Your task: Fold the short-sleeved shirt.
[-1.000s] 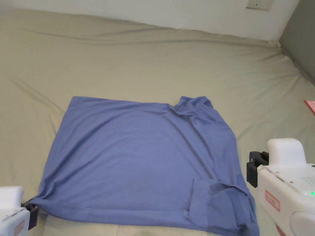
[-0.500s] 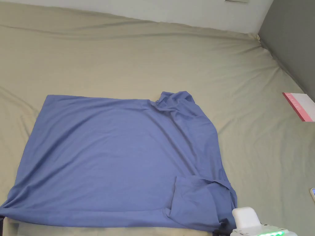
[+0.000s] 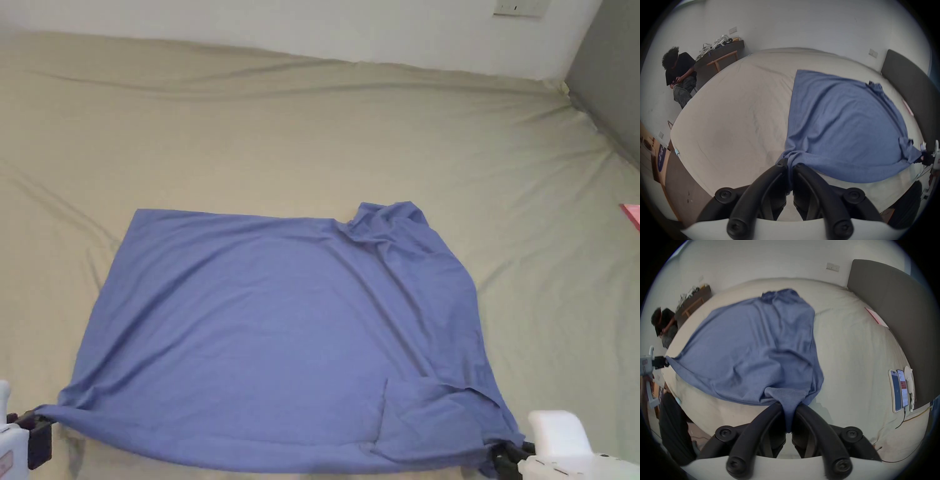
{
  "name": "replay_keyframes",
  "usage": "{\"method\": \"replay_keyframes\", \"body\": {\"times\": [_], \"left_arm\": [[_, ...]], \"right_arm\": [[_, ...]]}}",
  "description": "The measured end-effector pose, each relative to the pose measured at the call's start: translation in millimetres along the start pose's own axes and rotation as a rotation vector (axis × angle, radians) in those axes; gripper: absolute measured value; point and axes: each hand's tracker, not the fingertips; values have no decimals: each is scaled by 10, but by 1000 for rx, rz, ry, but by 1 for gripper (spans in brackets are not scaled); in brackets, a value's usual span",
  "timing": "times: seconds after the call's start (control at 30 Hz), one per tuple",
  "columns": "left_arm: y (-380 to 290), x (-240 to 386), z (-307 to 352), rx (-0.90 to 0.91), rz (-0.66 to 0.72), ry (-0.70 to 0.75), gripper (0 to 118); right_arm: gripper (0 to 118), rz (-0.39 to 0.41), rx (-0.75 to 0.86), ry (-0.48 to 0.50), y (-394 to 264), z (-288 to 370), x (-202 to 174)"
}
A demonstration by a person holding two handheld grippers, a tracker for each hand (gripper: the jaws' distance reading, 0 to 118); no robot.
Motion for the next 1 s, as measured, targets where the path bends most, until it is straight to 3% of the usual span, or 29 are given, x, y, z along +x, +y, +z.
{"method": "replay_keyframes", "body": {"times": [0.33, 0.67, 1.0], "left_arm": [[747, 65, -352, 35, -25, 8, 4], [1028, 209, -1373, -153, -110, 51, 4], [1244, 318, -1711, -199, -196, 61, 4]], "right_arm": [[6, -52, 97, -26, 843, -164, 87], [6, -20, -95, -104, 1420, -1279, 123], [11, -43, -169, -98, 1519, -1608, 235]]}}
